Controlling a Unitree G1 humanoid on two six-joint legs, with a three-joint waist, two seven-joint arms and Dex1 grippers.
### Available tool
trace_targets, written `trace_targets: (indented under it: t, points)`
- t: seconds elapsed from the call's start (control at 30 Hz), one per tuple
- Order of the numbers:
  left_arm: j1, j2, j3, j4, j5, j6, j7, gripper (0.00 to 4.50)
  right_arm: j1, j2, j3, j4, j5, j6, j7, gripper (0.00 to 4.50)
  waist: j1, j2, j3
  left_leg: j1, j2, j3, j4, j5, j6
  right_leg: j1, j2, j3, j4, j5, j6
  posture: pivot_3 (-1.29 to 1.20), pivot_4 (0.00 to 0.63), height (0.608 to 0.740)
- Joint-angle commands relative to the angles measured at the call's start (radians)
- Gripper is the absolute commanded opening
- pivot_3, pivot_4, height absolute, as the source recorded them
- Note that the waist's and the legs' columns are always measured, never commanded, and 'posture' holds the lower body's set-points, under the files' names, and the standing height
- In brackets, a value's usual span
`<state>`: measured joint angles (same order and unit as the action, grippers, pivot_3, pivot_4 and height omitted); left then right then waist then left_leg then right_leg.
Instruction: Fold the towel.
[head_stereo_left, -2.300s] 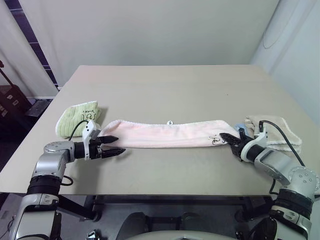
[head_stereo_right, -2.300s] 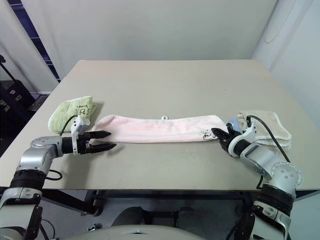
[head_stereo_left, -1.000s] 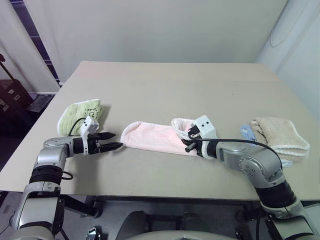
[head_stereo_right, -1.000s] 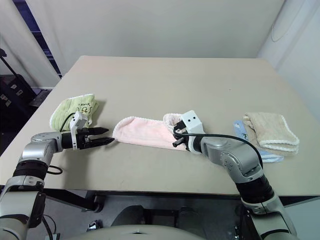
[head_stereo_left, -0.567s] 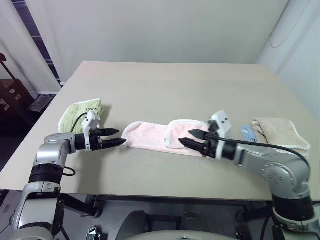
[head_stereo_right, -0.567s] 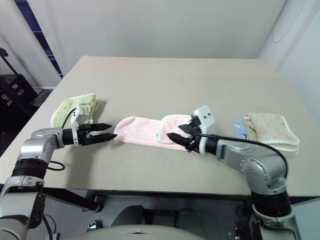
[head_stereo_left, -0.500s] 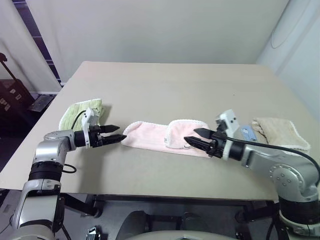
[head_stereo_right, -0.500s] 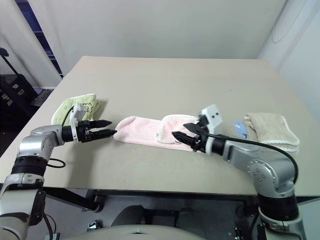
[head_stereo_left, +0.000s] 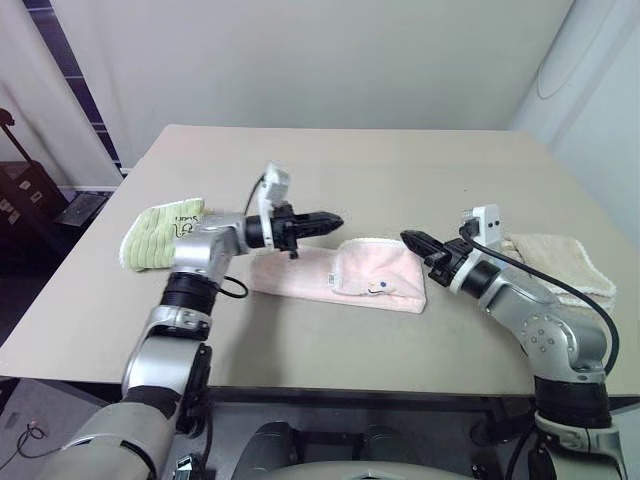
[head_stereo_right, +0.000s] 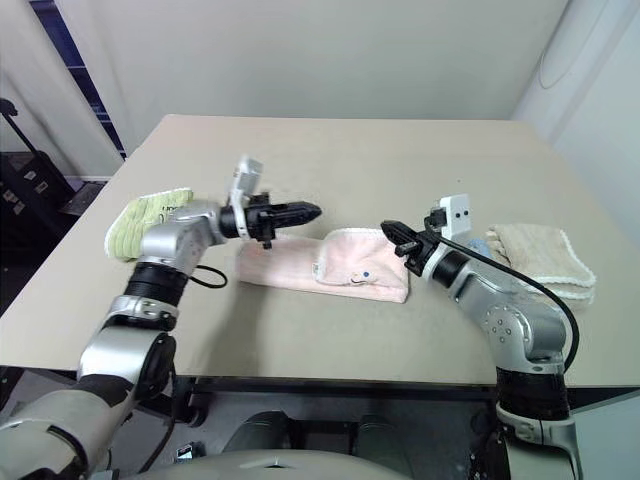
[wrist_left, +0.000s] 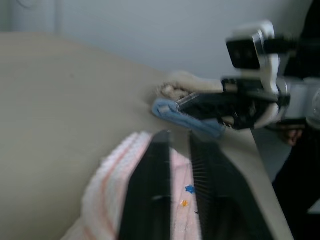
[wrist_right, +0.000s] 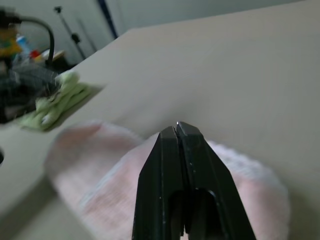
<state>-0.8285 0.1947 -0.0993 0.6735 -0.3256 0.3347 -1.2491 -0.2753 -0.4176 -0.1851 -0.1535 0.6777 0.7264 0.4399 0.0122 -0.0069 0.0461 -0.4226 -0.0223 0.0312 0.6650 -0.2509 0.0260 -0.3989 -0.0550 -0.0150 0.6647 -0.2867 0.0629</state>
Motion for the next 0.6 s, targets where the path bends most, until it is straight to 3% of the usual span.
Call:
trace_targets:
  t: [0.03, 0.23, 0.33, 0.43, 0.6]
  points:
    - [-0.015, -0.081, -0.062, 0.117, 0.101, -0.141, 0.076, 0.07, -0.031, 0.02, 0.047, 0.086, -0.063, -0.052, 0.026, 0.0, 0.0, 0.0, 0.0, 0.0, 0.0, 0.0, 0.0, 0.0, 0.0, 0.0, 0.0, 0.0, 0.0, 0.0, 0.0, 0.0, 0.0, 0.74]
    - [0.021, -0.176, -0.167, 0.325, 0.298, -0.36, 0.277, 0.07, -0.016, 0.04, 0.169, 0.239, -0.186, -0.117, 0.096, 0.0, -0.003, 0.0, 0.0, 0.0, 0.0, 0.0, 0.0, 0.0, 0.0, -0.001, 0.0, 0.0, 0.001, 0.001, 0.002, 0.0, 0.0, 0.74]
    - [0.053, -0.193, -0.168, 0.354, 0.317, -0.399, 0.296, 0.07, -0.021, 0.054, 0.193, 0.325, -0.239, -0.154, 0.101, 0.0, 0.0, 0.001, -0.002, 0.001, 0.001, 0.0, 0.0, 0.0, 0.0, 0.0, 0.001, 0.0, 0.001, 0.001, 0.003, 0.0, 0.0, 0.74]
    - [0.068, -0.198, -0.136, 0.324, 0.277, -0.36, 0.244, 0.07, -0.023, 0.061, 0.199, 0.351, -0.263, -0.174, 0.117, 0.0, -0.001, 0.0, -0.003, 0.008, 0.001, 0.0, 0.0, 0.0, 0.0, 0.007, 0.0, 0.0, 0.0, 0.001, 0.002, 0.0, 0.0, 0.74]
    - [0.082, -0.154, -0.027, 0.114, 0.115, -0.105, 0.121, 0.07, -0.023, 0.056, 0.149, 0.277, -0.205, -0.14, 0.158, 0.0, -0.007, 0.001, -0.002, 0.012, 0.001, 0.0, 0.0, -0.001, 0.0, 0.011, -0.001, 0.0, 0.0, 0.0, -0.002, 0.0, 0.0, 0.74]
